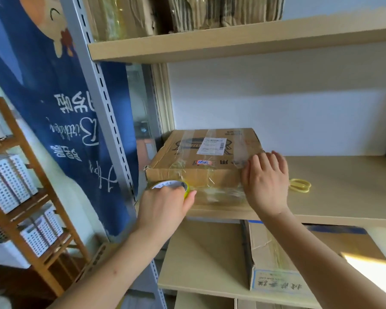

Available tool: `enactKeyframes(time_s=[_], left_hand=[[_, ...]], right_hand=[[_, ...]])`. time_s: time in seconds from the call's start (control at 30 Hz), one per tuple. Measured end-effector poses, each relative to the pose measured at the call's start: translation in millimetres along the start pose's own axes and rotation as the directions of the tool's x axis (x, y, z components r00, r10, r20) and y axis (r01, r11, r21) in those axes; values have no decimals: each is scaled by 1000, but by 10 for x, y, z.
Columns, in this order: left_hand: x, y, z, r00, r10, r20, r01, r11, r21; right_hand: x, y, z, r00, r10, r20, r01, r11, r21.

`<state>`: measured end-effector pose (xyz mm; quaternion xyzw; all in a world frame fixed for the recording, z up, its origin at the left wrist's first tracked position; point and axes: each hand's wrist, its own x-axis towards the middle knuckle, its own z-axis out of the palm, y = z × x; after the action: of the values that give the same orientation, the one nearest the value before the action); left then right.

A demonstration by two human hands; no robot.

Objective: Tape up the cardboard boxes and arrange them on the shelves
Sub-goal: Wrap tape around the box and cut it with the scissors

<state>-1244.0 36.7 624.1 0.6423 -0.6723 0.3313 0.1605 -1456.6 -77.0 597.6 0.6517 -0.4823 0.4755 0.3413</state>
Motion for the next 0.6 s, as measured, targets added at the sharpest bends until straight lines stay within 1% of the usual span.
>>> enactKeyframes(time_s=[0.03, 0.13, 0.2, 0.3, 0.4, 0.47, 0.53, 0.6], left_hand=[[1, 11, -4, 1000, -15, -2, 15, 1000, 0], [20, 41, -24, 1000, -30, 1, 30, 999, 12], [30, 47, -47, 999, -37, 33, 36, 999, 31], [33, 55, -52, 998, -5, 69, 1, 998, 57], [57, 15, 6, 993, 75, 90, -81, 995, 65], [32, -56, 31, 979, 156, 129, -162, 986, 36], [-53, -165, 72, 963, 235, 130, -230, 972, -51], [-160, -265, 40, 958, 238, 161, -215, 965, -146]], right_hand=[[28, -107, -11, 1000, -16, 0, 16, 1000, 23], [44, -435, 35, 992, -127, -12, 128, 988, 89], [28, -539, 120, 990, -136, 24, 133, 985, 112], [9, -528, 240, 993, -108, 56, 105, 993, 53], [5, -511, 282, 992, -111, 60, 112, 994, -11], [9, -496, 293, 992, -115, 52, 116, 993, -19], [18, -468, 296, 991, -128, 44, 129, 992, -17], [17, -397, 272, 988, -149, 37, 149, 989, -19]])
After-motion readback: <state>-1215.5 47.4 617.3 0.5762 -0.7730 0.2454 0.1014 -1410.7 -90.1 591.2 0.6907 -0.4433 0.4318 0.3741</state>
